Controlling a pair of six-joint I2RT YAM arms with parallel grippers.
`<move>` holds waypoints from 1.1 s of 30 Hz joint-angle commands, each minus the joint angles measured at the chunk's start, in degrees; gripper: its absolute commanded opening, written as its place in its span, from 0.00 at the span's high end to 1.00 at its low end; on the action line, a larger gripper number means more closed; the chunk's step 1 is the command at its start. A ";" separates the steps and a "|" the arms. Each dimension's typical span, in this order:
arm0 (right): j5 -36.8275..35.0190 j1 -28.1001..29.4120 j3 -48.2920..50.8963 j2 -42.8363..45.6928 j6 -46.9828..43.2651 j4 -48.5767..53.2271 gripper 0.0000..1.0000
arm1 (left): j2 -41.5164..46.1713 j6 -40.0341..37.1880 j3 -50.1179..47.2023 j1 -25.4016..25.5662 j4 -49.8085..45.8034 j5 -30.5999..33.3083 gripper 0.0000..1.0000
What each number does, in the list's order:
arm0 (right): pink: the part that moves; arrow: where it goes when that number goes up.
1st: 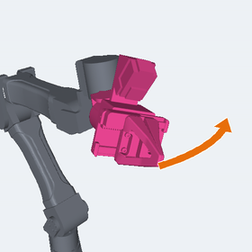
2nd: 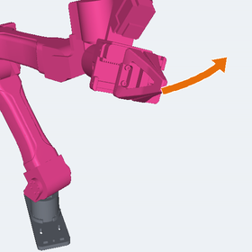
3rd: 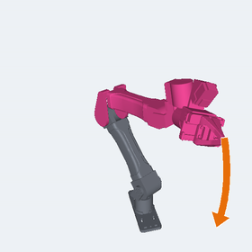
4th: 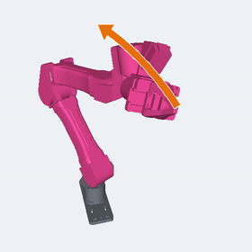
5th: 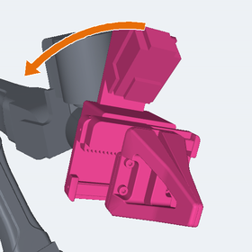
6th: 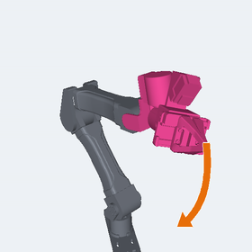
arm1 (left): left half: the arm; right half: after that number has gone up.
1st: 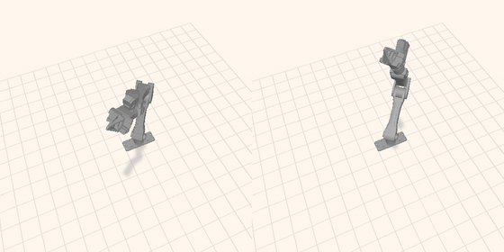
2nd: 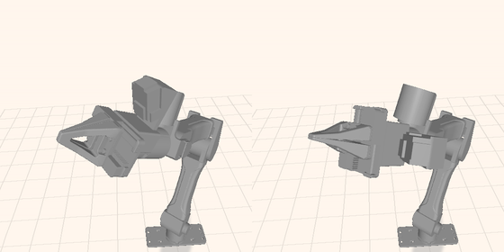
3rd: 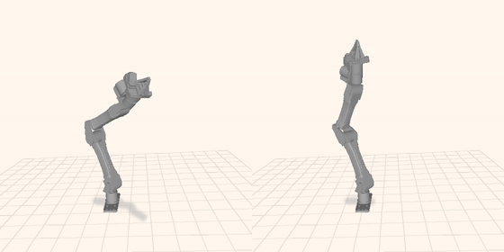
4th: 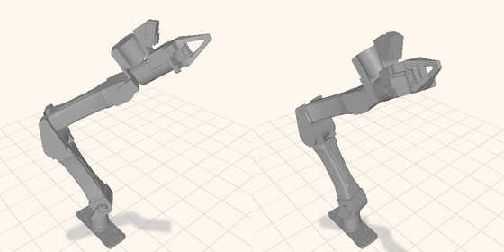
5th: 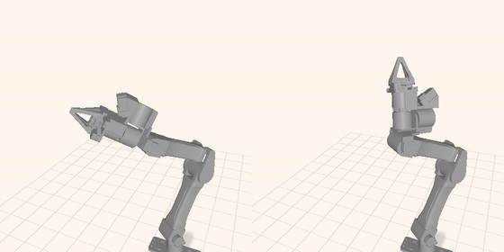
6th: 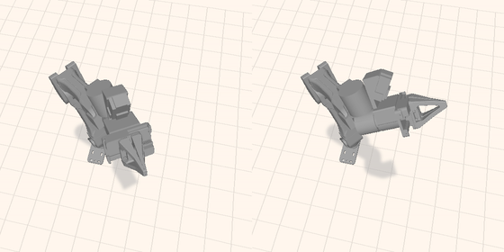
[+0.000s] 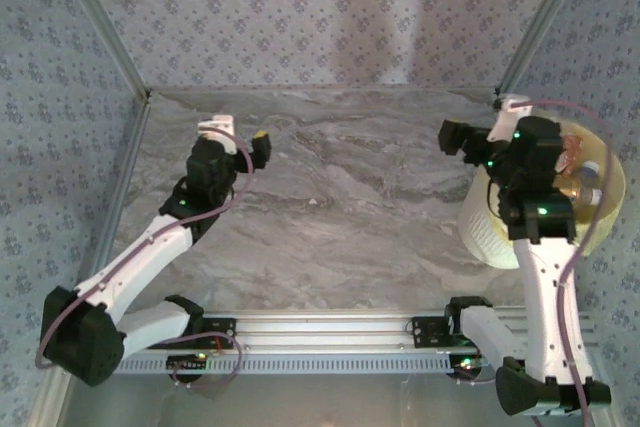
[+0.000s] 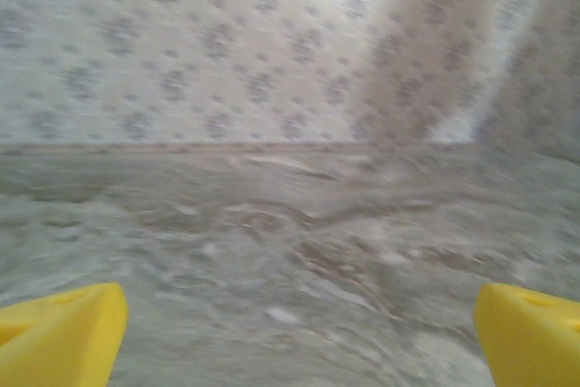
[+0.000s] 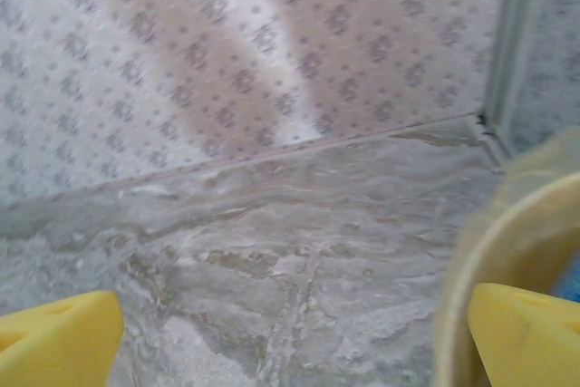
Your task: Put the plastic bottles in the bin
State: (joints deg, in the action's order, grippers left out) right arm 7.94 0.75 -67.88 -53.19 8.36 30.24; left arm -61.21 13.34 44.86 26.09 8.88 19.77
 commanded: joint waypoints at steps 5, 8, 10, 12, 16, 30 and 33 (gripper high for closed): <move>12.91 5.00 14.26 -4.44 -12.72 -15.03 0.00 | 8.86 1.57 -7.64 -9.60 -7.04 16.68 0.02; 12.81 7.78 16.55 -6.78 -17.25 -15.07 0.00 | 11.79 1.96 -11.08 -12.68 -7.21 17.48 0.02; 10.49 8.62 17.33 -7.77 -17.35 -16.15 0.00 | 13.13 2.99 -12.50 -14.13 -7.14 15.41 0.02; 10.95 8.92 17.06 -8.40 -17.19 -16.88 0.00 | 13.27 3.82 -13.45 -15.15 -6.38 13.29 0.02; 8.61 9.53 18.37 -10.01 -17.59 -19.26 0.00 | 8.62 4.99 -15.05 -17.16 -3.60 11.47 0.02; 7.73 -2.63 32.07 -17.62 -17.67 -31.85 0.00 | -18.17 -7.91 -10.88 -23.05 10.85 -6.63 0.02; 10.03 -5.24 34.39 -18.64 -16.84 -36.08 0.00 | -18.87 -9.84 -16.11 -23.10 20.43 -7.14 0.02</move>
State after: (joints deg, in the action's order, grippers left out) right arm 15.20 -2.17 -35.62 -71.00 -8.62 -0.86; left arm -80.07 7.42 31.00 3.27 19.62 16.69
